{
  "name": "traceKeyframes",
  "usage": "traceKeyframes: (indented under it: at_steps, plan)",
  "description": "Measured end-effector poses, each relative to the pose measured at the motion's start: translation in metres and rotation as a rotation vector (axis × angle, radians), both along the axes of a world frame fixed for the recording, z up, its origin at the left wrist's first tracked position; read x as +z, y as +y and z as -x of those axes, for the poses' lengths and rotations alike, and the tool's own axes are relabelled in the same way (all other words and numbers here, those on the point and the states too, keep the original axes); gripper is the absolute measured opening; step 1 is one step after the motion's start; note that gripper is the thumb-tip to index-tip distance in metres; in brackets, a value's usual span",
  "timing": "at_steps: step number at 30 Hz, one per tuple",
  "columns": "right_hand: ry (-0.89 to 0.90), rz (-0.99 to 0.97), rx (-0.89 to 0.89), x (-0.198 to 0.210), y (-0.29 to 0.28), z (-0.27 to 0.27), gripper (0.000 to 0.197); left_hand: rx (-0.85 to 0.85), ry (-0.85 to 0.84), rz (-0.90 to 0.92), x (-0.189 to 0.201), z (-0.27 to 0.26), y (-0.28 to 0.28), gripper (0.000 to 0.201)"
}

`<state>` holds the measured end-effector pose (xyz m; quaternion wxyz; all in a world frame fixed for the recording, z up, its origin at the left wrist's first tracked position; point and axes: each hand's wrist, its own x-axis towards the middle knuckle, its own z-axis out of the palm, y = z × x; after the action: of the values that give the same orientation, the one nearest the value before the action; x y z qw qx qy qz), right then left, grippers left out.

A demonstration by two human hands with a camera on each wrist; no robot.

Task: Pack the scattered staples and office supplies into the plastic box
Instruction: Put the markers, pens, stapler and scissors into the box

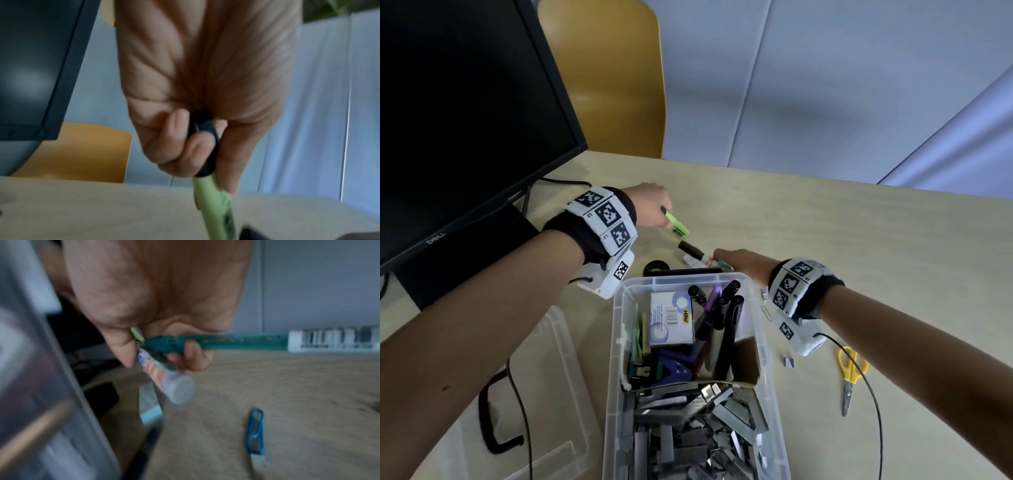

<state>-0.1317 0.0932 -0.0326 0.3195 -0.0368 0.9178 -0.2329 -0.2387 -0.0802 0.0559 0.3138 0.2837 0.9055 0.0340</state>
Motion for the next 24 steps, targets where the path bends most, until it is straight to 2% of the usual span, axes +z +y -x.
traceKeyframes:
  at_steps: [2, 4, 7, 9, 11, 13, 15, 18, 24]
  plan:
    - [0.096, 0.101, -0.153, 0.016, 0.002, -0.007, 0.004, -0.018, 0.010, -0.014, 0.012, -0.003, -0.001, 0.017]
    - [0.203, 0.172, -0.288, 0.034, 0.005, -0.012, 0.012, 0.011, 0.020, -0.088, 0.024, -0.009, -0.004, 0.007]
    - [0.339, 0.386, -0.437, 0.063, 0.004, -0.025, 0.001, 0.021, 0.045, -0.201, 0.040, -0.021, -0.008, 0.022]
    - [0.375, 0.530, -0.536, 0.081, 0.001, -0.037, 0.010, 0.015, -0.001, -0.237, 0.049, -0.033, -0.010, 0.025]
    - [0.429, 0.600, -0.562, 0.095, -0.005, -0.049, 0.019, 0.013, -0.091, -0.270, 0.054, -0.045, -0.012, 0.019]
    - [0.500, 0.591, -0.541, 0.105, -0.012, -0.061, 0.022, 0.016, -0.130, -0.286, 0.055, -0.056, -0.016, 0.010]
    - [0.545, 0.610, -0.543, 0.111, -0.019, -0.073, 0.020, 0.030, -0.090, -0.327, 0.056, -0.064, -0.020, 0.007]
    - [0.498, 0.647, -0.555, 0.115, -0.027, -0.090, 0.017, 0.085, -0.040, -0.463, 0.060, -0.072, -0.026, 0.005]
    - [0.368, 0.303, -0.333, 0.103, -0.038, -0.118, 0.018, 0.043, 0.026, -0.518, 0.069, -0.092, -0.032, 0.003]
